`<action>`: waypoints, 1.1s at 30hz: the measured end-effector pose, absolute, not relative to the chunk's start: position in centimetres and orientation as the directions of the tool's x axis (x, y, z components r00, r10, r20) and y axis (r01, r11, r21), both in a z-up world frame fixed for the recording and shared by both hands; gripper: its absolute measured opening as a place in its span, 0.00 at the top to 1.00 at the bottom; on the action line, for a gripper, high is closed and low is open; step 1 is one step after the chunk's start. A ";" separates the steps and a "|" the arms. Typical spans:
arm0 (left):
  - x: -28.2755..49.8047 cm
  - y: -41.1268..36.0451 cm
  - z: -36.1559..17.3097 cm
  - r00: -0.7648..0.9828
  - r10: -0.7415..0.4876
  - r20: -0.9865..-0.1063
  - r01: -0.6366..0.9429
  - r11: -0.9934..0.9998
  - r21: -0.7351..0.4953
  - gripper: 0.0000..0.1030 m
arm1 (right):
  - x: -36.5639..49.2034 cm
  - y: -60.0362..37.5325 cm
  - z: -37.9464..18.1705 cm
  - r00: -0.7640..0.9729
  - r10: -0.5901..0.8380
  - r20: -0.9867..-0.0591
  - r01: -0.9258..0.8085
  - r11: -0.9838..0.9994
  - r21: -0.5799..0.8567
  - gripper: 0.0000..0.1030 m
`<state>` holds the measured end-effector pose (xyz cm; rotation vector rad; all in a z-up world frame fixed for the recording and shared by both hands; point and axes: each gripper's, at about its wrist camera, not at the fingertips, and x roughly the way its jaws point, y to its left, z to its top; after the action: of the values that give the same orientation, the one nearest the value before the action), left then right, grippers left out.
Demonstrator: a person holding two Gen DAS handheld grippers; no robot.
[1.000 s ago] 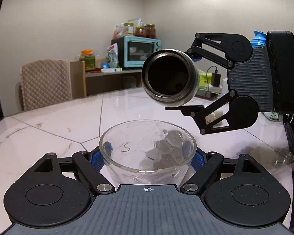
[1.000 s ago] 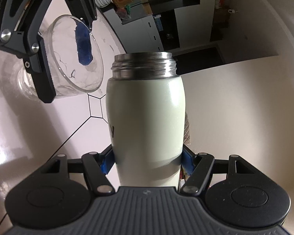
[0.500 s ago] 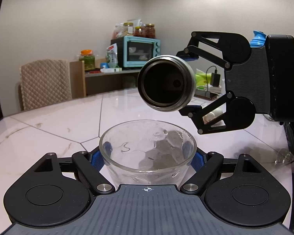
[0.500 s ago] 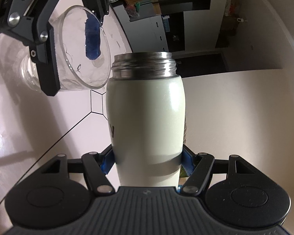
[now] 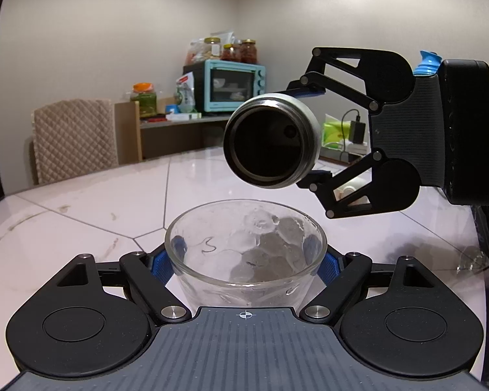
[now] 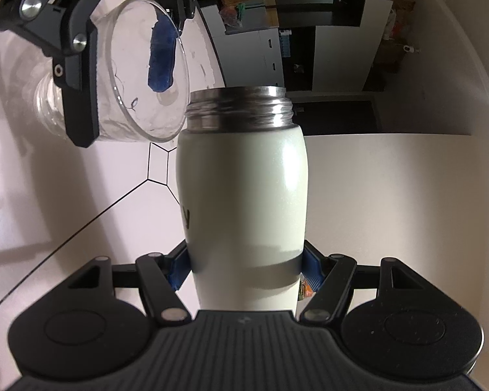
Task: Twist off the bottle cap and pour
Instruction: 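Tilt the bottle mouth over the glass with the right gripper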
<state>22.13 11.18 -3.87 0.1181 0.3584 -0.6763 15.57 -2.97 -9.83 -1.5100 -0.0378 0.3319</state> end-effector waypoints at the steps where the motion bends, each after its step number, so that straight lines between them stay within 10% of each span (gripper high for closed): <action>1: 22.2 11.2 -3.9 0.721 -0.591 -0.362 0.631 0.776 -0.009 0.15 | 15.6 -2.9 -9.8 0.955 0.238 -0.180 -0.191 0.024 -0.981 0.32; 33: 22.2 11.2 -4.2 0.721 -0.591 -0.361 0.632 0.775 -0.008 0.15 | 13.5 -3.7 -11.3 0.962 0.225 -0.154 -0.143 -0.063 -0.988 0.32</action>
<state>22.22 11.23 -4.16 0.1185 0.3580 -0.6774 13.51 -3.70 -11.32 -1.6061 -0.0638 0.3015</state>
